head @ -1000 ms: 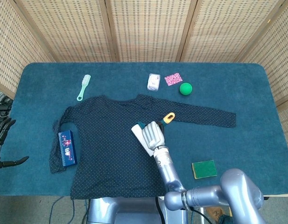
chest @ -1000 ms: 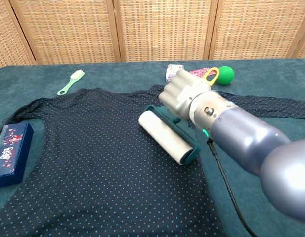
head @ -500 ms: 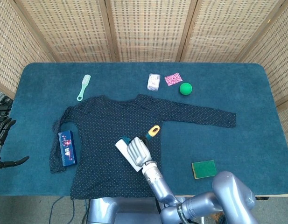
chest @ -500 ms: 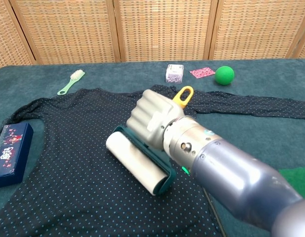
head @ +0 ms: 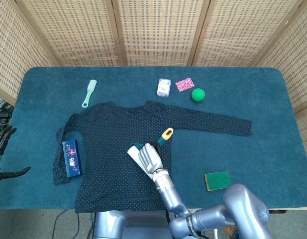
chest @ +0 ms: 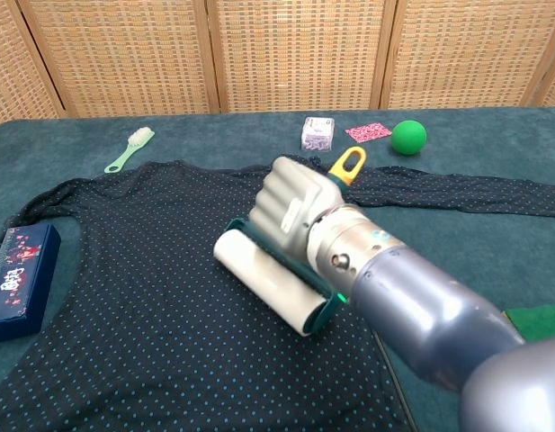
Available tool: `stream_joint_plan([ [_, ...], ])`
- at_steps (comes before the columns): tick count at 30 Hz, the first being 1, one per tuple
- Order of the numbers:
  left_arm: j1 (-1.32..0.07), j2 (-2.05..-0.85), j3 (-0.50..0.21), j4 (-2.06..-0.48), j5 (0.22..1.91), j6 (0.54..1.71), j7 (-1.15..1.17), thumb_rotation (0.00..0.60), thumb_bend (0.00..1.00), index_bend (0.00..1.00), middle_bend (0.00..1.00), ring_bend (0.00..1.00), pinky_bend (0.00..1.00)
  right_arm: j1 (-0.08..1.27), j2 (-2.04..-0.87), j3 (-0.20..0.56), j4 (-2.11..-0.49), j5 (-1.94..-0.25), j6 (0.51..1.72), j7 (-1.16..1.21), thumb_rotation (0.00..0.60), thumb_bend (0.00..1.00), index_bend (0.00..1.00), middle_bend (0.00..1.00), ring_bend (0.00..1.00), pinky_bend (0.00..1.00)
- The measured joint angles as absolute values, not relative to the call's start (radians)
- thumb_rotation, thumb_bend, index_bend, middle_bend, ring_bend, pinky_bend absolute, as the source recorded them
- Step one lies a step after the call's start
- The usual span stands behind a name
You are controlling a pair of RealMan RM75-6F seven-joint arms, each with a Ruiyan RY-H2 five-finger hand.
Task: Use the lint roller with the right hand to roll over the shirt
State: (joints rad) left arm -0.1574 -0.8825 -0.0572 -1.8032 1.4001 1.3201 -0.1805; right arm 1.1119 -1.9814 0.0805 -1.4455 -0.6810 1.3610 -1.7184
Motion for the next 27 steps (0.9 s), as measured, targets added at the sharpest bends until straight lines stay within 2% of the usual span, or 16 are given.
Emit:
stream_joint_plan([
  [11, -0.164, -0.89, -0.057, -1.81, 1.394, 1.311, -0.15, 0.6, 0.0, 0.0, 0.0, 0.0, 0.0, 1.065, -1.899, 0.053, -1.283, -0.675, 1.305, -1.703, 0.6, 0.85, 0.72, 1.0, 1.0, 1.0],
  [18, -0.167, -0.894, -0.057, -1.815, 1.389, 1.308, -0.139, 0.6, 0.0, 0.0, 0.0, 0.0, 0.0, 1.065, -1.894, 0.054, -1.3, -0.699, 1.295, -1.708, 0.6, 0.85, 0.72, 1.0, 1.0, 1.0],
  [27, -0.167, -0.894, -0.056, -1.812, 1.392, 1.307, -0.142, 0.6, 0.0, 0.0, 0.0, 0.0, 0.0, 1.091, -1.944, 0.064, -1.34, -0.71, 1.304, -1.783, 0.6, 0.85, 0.72, 1.0, 1.0, 1.0],
])
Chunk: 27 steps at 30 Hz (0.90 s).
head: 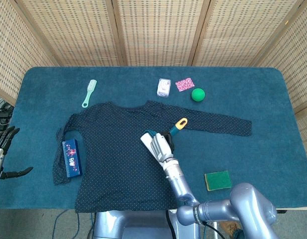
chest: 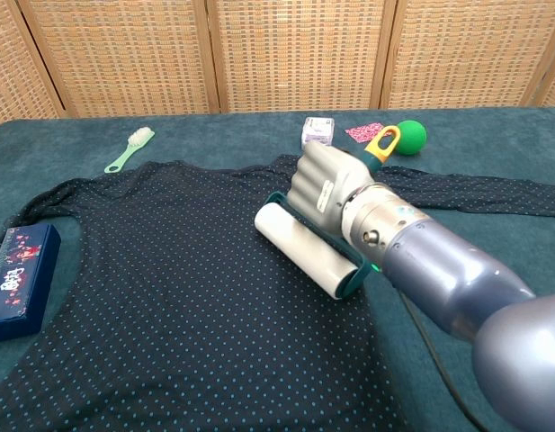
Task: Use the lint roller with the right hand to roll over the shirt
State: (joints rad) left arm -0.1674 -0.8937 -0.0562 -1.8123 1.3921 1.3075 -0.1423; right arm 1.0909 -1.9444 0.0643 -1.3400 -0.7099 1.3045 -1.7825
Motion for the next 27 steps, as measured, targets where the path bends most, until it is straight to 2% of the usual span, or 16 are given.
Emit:
stream_joint_plan([
  [17, -0.168, -0.895, -0.056, -1.812, 1.393, 1.308, -0.139, 0.6, 0.0, 0.0, 0.0, 0.0, 0.0, 1.136, -2.047, 0.029, -1.464, -0.794, 1.302, -1.87, 0.6, 0.85, 0.72, 1.0, 1.0, 1.0],
  [27, -0.169, -0.895, -0.057, -1.808, 1.39, 1.307, -0.148, 0.6, 0.0, 0.0, 0.0, 0.0, 0.0, 1.12, -2.034, 0.008, -1.42, -0.818, 1.299, -1.87, 0.6, 0.85, 0.72, 1.0, 1.0, 1.0],
])
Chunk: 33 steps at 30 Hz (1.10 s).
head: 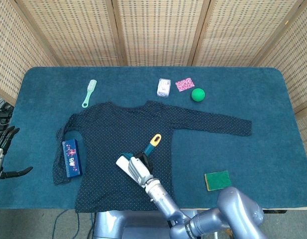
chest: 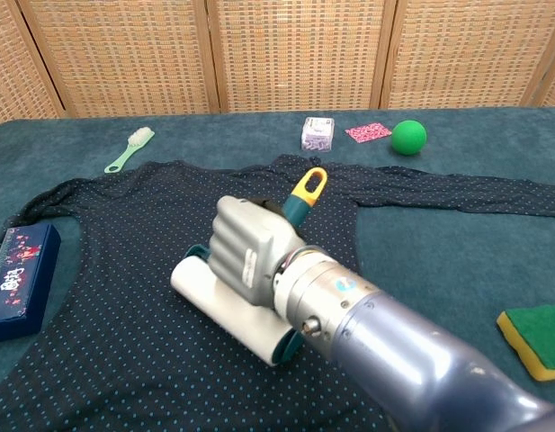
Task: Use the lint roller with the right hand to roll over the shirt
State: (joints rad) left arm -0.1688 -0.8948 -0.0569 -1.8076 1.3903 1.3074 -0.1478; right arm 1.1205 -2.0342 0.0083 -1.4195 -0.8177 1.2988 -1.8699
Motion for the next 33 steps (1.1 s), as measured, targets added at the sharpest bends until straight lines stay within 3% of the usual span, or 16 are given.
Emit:
stream_joint_plan([
  [16, -0.174, -0.907, -0.056, -1.819, 1.38, 1.303, -0.101, 0.6, 0.0, 0.0, 0.0, 0.0, 0.0, 1.036, -1.934, -0.009, -1.243, -0.806, 1.284, -1.804, 0.6, 0.81, 0.7, 1.0, 1.0, 1.0],
  [21, -0.174, -0.909, -0.056, -1.822, 1.379, 1.303, -0.095, 0.6, 0.0, 0.0, 0.0, 0.0, 0.0, 1.01, -1.928, -0.004, -1.22, -0.818, 1.29, -1.783, 0.6, 0.78, 0.64, 1.0, 1.0, 1.0],
  [22, -0.174, -0.909, -0.056, -1.822, 1.379, 1.304, -0.097, 0.6, 0.0, 0.0, 0.0, 0.0, 0.0, 1.008, -1.927, -0.003, -1.221, -0.824, 1.292, -1.778, 0.6, 0.75, 0.59, 1.0, 1.0, 1.0],
  [24, -0.173, -0.908, -0.056, -1.821, 1.382, 1.306, -0.1, 0.6, 0.0, 0.0, 0.0, 0.0, 0.0, 1.003, -1.923, 0.005, -1.229, -0.834, 1.3, -1.764, 0.6, 0.65, 0.37, 1.0, 1.0, 1.0],
  [26, -0.173, -0.906, -0.055, -1.821, 1.384, 1.306, -0.104, 0.6, 0.0, 0.0, 0.0, 0.0, 0.0, 0.994, -1.921, 0.016, -1.241, -0.841, 1.31, -1.74, 0.6, 0.47, 0.1, 1.0, 1.0, 1.0],
  [27, -0.172, -0.906, -0.055, -1.82, 1.387, 1.307, -0.107, 0.6, 0.0, 0.0, 0.0, 0.0, 0.0, 0.989, -1.921, 0.022, -1.247, -0.842, 1.317, -1.727, 0.6, 0.39, 0.03, 1.0, 1.0, 1.0],
  [30, -0.172, -0.904, -0.052, -1.817, 1.396, 1.306, -0.115, 0.6, 0.0, 0.0, 0.0, 0.0, 0.0, 0.964, -1.912, 0.036, -1.282, -0.859, 1.347, -1.673, 0.6, 0.17, 0.0, 1.0, 1.0, 1.0],
  [33, -0.171, -0.902, -0.049, -1.818, 1.406, 1.308, -0.12, 0.6, 0.0, 0.0, 0.0, 0.0, 0.0, 0.937, -1.888, 0.046, -1.325, -0.88, 1.376, -1.622, 0.6, 0.07, 0.0, 1.0, 1.0, 1.0],
])
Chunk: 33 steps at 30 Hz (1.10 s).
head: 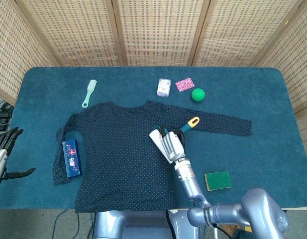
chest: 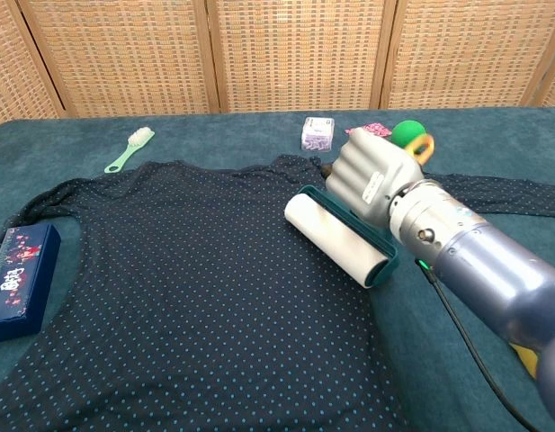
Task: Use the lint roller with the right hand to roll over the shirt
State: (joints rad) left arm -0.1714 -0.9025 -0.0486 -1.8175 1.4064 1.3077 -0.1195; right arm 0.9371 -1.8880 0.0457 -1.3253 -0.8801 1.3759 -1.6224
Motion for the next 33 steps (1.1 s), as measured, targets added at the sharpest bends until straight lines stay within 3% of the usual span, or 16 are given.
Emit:
stream_joint_plan([
  [6, -0.163, -0.897, -0.04, -1.821, 1.438, 1.327, -0.132, 0.6, 0.0, 0.0, 0.0, 0.0, 0.0, 0.879, -1.805, 0.066, -1.415, -0.907, 1.423, -1.504, 0.6, 0.06, 0.0, 0.99, 1.0, 1.0],
  [11, -0.148, -0.893, -0.026, -1.824, 1.478, 1.356, -0.135, 0.6, 0.0, 0.0, 0.0, 0.0, 0.0, 0.799, -1.687, 0.068, -1.515, -0.955, 1.448, -1.265, 0.6, 0.0, 0.0, 0.88, 0.97, 0.99],
  [13, -0.142, -0.892, -0.021, -1.826, 1.489, 1.367, -0.136, 0.6, 0.0, 0.0, 0.0, 0.0, 0.0, 0.766, -1.64, 0.066, -1.551, -0.978, 1.452, -1.151, 0.6, 0.0, 0.0, 0.73, 0.81, 0.82],
  [15, -0.135, -0.892, -0.018, -1.826, 1.495, 1.379, -0.138, 0.6, 0.0, 0.0, 0.0, 0.0, 0.0, 0.724, -1.58, 0.06, -1.596, -1.007, 1.455, -1.004, 0.6, 0.0, 0.0, 0.51, 0.55, 0.51],
  [17, -0.129, -0.891, -0.016, -1.827, 1.501, 1.39, -0.138, 0.6, 0.0, 0.0, 0.0, 0.0, 0.0, 0.679, -1.514, 0.05, -1.639, -1.043, 1.457, -0.852, 0.6, 0.0, 0.0, 0.2, 0.17, 0.16],
  [19, -0.121, -0.893, -0.011, -1.827, 1.509, 1.404, -0.133, 0.6, 0.0, 0.0, 0.0, 0.0, 0.0, 0.635, -1.453, 0.034, -1.673, -1.081, 1.46, -0.724, 0.6, 0.0, 0.0, 0.04, 0.02, 0.02],
  [21, -0.112, -0.898, -0.005, -1.826, 1.517, 1.415, -0.117, 0.6, 0.0, 0.0, 0.0, 0.0, 0.0, 0.577, -1.384, 0.009, -1.706, -1.138, 1.468, -0.585, 0.6, 0.0, 0.0, 0.0, 0.0, 0.0],
  [26, -0.089, -0.915, 0.006, -1.819, 1.537, 1.452, -0.083, 0.6, 0.0, 0.0, 0.0, 0.0, 0.0, 0.434, -1.265, -0.067, -1.724, -1.326, 1.521, -0.389, 0.6, 0.0, 0.0, 0.0, 0.0, 0.0],
  [33, -0.068, -0.925, 0.006, -1.801, 1.541, 1.488, -0.087, 0.6, 0.0, 0.0, 0.0, 0.0, 0.0, 0.303, -1.251, -0.11, -1.618, -1.464, 1.633, -0.295, 0.6, 0.0, 0.0, 0.0, 0.0, 0.0],
])
